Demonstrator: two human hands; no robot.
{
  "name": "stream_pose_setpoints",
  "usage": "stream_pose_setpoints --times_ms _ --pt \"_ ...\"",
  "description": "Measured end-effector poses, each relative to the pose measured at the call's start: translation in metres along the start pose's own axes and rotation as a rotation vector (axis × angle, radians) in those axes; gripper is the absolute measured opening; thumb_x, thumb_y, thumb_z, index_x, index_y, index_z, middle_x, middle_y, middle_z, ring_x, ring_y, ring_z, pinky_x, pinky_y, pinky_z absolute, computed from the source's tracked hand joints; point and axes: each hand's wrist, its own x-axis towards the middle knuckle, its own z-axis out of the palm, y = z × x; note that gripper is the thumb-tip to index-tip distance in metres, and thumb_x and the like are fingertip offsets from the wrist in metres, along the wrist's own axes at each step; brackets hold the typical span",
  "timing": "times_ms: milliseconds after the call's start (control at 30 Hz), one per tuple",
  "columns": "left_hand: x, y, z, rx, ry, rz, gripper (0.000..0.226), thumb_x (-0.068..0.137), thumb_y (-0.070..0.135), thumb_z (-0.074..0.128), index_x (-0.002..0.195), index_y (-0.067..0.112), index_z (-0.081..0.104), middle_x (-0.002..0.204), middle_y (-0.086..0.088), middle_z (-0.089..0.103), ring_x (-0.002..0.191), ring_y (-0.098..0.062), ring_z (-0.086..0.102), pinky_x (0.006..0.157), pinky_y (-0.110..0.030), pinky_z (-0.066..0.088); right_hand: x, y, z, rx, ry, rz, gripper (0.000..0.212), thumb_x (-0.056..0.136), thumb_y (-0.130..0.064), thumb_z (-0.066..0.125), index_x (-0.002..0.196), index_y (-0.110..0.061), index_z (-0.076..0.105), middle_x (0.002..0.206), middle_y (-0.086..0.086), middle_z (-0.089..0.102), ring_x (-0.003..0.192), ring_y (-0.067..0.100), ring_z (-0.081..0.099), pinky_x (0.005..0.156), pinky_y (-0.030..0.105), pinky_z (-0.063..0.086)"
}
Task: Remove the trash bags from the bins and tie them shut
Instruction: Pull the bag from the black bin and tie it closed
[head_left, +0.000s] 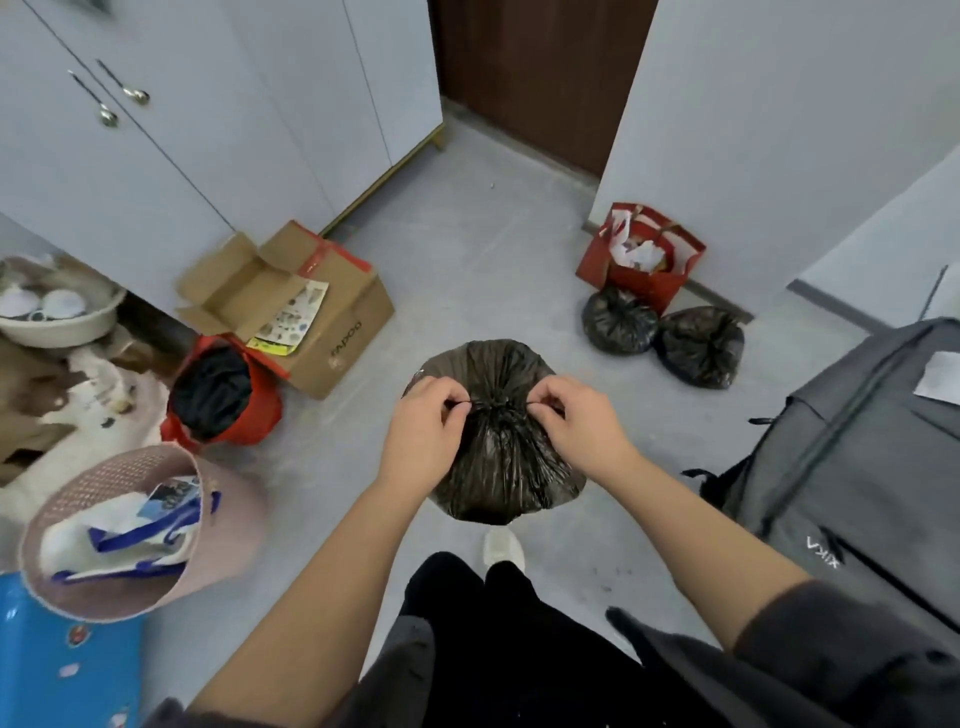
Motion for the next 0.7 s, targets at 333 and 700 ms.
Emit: stream_pose_setpoints --times_ms 333,700 --pt "0.223 0.048 0.043 0.022 -0.228 0.189 0.009 0.085 0.014 0.064 0.081 0.021 0.062 0.086 0.005 0.06 0.072 -0.011 0.054 0.072 -0.025 0.044 0.155 0.043 -0.078 0.011 0.197 0.183 0.005 0.087 -0.011 0.062 0.084 -0.014 0.064 0.085 -0.002 0.062 0.085 0.015 0.056 0.079 0.028 0.045" --pt "0.403 0.14 0.157 0.104 -0.542 0.33 0.008 0.084 0.015 0.062 0.078 0.02 0.061 0.083 0.007 0.055 0.071 -0.012 0.053 0.069 -0.027 0.044 0.262 0.154 -0.166 0.035 0.324 0.456 0.015 0.087 -0.012 0.063 0.08 -0.024 0.058 0.085 -0.003 0.061 0.085 0.018 0.058 0.081 0.037 0.05"
